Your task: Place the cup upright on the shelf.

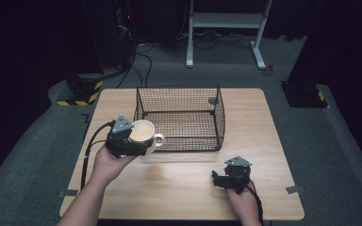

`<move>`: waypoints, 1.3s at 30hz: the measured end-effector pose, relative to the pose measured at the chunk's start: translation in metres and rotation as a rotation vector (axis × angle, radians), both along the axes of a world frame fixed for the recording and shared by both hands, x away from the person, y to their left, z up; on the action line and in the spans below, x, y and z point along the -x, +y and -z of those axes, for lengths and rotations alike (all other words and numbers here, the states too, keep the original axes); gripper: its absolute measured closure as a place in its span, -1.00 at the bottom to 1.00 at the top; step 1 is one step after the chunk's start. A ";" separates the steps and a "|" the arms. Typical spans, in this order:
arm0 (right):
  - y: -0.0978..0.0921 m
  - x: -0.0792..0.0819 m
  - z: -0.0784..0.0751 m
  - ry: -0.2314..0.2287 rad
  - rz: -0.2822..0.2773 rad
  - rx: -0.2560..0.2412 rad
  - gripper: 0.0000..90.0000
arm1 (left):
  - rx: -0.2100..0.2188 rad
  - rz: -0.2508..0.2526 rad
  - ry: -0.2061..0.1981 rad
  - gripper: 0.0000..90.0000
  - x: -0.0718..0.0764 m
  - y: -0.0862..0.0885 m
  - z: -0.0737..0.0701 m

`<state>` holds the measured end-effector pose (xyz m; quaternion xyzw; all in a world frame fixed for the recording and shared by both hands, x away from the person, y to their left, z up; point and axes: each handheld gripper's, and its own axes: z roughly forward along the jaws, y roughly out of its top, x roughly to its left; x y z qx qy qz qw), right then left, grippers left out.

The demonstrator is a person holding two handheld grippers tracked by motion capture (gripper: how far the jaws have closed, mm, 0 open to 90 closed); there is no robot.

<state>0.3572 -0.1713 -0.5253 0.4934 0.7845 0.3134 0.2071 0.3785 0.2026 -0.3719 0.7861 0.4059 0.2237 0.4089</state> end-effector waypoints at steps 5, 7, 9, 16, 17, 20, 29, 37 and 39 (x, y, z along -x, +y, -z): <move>0.000 0.000 0.000 0.000 0.000 0.000 -0.81 | -0.009 0.011 0.000 -0.79 -0.010 -0.016 -0.006; 0.000 0.000 0.000 -0.001 -0.001 0.001 -0.81 | -0.014 0.011 -0.002 -0.79 -0.014 -0.021 -0.008; 0.000 0.000 0.000 -0.001 -0.001 0.001 -0.81 | -0.013 0.014 -0.001 -0.79 -0.018 -0.025 -0.009; 0.000 0.000 0.000 -0.002 -0.002 0.002 -0.81 | -0.025 0.013 -0.004 -0.79 -0.034 -0.041 -0.013; 0.000 0.000 0.000 -0.002 -0.002 0.002 -0.81 | -0.025 0.012 -0.002 -0.79 -0.036 -0.043 -0.012; 0.000 0.000 0.000 -0.002 -0.002 0.001 -0.81 | -0.034 0.009 0.002 -0.79 -0.043 -0.049 -0.012; 0.000 0.000 0.000 -0.002 -0.002 0.001 -0.81 | -0.047 0.001 0.009 -0.79 -0.062 -0.061 -0.007; 0.000 0.000 0.000 -0.001 -0.002 0.000 -0.81 | -0.051 -0.010 0.012 -0.79 -0.080 -0.070 -0.007; 0.000 0.000 0.000 -0.002 -0.002 0.001 -0.81 | -0.049 -0.014 0.015 -0.79 -0.085 -0.072 -0.006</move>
